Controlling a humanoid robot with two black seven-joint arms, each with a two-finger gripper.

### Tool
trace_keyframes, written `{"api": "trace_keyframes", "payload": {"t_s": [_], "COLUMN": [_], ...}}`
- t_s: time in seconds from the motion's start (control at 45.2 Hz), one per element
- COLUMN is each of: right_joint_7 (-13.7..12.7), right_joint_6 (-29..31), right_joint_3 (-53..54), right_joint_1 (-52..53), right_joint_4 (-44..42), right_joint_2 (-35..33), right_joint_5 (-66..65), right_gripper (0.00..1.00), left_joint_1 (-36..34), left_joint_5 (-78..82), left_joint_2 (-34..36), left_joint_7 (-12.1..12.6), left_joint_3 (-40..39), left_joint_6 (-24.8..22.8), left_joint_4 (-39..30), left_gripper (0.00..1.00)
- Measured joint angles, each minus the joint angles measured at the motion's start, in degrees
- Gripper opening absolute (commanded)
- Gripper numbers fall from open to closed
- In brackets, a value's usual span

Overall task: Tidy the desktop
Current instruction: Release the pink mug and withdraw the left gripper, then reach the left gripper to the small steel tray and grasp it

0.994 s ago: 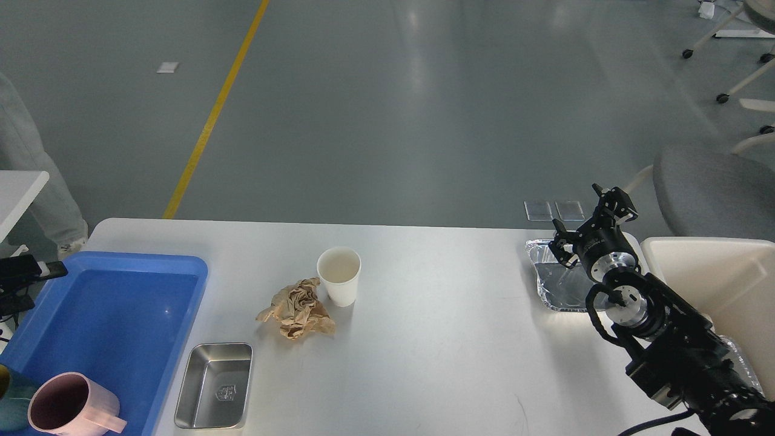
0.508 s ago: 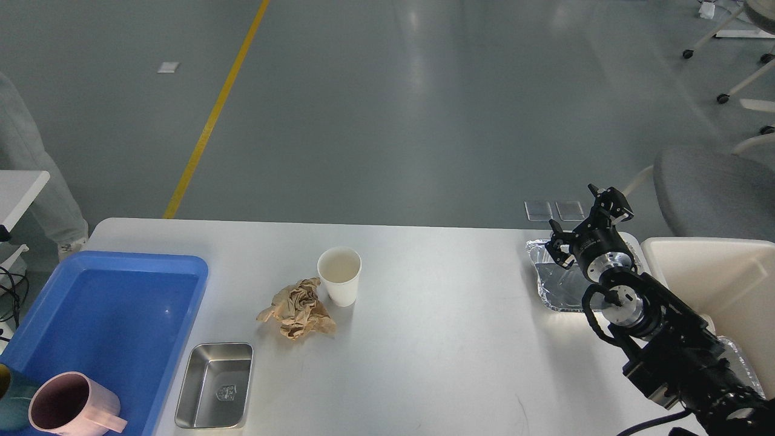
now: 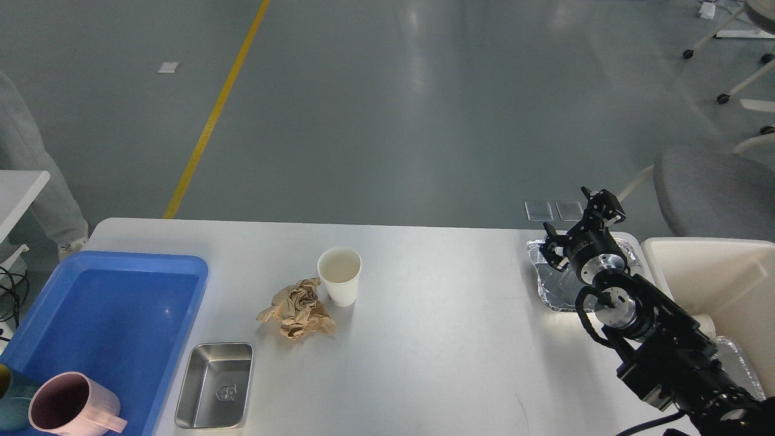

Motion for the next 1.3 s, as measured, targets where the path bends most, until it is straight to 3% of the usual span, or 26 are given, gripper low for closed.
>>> {"api": "trace_keyframes", "payload": {"t_s": [0.177,0.42,0.552,0.972,1.171,1.304], "right_joint_7": [0.0,0.0,0.0,0.0,0.0,0.0], "right_joint_6": [0.0,0.0,0.0,0.0,0.0,0.0], "right_joint_3": [0.0,0.0,0.0,0.0,0.0,0.0], "right_joint_1": [-0.1,0.0,0.0,-0.1,0.0,0.0], "right_joint_4": [0.0,0.0,0.0,-0.1,-0.1,-0.1], "right_joint_2": [0.0,0.0,0.0,-0.1,-0.1,-0.1], "right_joint_5": [0.0,0.0,0.0,0.0,0.0,0.0], "right_gripper": [1.0,1.0,1.0,1.0,1.0,1.0], "left_joint_1": [0.1,0.1,0.2,1.1,1.9,3.2], "left_joint_5": [-0.1,0.3,0.4,0.6,8.1,13.5], "left_joint_2": [1.0,2.0,2.4,1.1,-7.7,-16.6], "left_joint_7": [-0.5,0.7,2.5,3.1,4.8,8.4], "left_joint_3": [3.4,10.6,11.5,13.6,13.8,13.9], "left_joint_6": [0.6,11.1,13.5,15.1,21.5,25.9], "left_joint_4": [-5.1,-20.3,-24.7,-25.6,-22.9,-20.0], "left_gripper": [0.85,0.85,0.85,0.86,0.85,0.79]}}
